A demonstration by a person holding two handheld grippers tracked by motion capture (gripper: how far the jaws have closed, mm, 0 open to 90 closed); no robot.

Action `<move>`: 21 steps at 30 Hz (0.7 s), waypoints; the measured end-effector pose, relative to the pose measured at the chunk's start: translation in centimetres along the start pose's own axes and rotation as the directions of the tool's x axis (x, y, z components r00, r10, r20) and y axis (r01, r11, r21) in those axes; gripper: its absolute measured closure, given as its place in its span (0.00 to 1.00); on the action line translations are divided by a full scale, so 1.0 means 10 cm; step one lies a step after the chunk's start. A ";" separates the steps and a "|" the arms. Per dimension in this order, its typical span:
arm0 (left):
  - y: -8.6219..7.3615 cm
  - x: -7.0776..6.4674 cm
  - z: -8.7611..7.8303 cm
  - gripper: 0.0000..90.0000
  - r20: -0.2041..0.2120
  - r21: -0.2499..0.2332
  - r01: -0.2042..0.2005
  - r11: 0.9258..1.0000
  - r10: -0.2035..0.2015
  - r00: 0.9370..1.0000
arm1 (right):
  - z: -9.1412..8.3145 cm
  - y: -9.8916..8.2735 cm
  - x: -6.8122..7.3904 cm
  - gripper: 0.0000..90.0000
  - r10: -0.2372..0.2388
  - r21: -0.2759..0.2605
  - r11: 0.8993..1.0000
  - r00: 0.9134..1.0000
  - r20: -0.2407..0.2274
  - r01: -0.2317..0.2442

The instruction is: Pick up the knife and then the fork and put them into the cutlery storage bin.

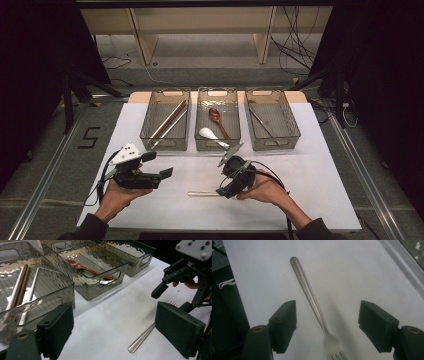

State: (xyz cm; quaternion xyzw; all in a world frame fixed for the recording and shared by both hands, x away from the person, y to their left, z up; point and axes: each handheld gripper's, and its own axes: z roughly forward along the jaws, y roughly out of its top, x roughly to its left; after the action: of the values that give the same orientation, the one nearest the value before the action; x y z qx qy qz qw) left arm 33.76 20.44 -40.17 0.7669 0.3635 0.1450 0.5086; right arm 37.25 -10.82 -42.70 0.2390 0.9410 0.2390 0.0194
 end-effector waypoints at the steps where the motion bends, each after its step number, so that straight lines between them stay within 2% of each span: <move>1: 0.00 0.00 0.00 0.17 0.000 0.000 0.000 1.000 0.000 1.000 | 0.01 0.00 0.01 0.36 0.002 0.004 1.000 1.000 -0.002 -0.002; 21: 0.00 0.00 0.00 0.17 0.002 0.000 0.000 1.000 0.000 1.000 | 0.14 0.01 0.07 0.41 -0.031 0.073 0.997 1.000 -0.002 0.031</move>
State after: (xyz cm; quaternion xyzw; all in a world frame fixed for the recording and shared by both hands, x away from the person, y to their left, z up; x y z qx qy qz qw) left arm 33.79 20.43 -40.19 0.7672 0.3630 0.1444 0.5088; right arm 36.88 -9.86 -43.85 0.2248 0.9527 0.2042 0.0141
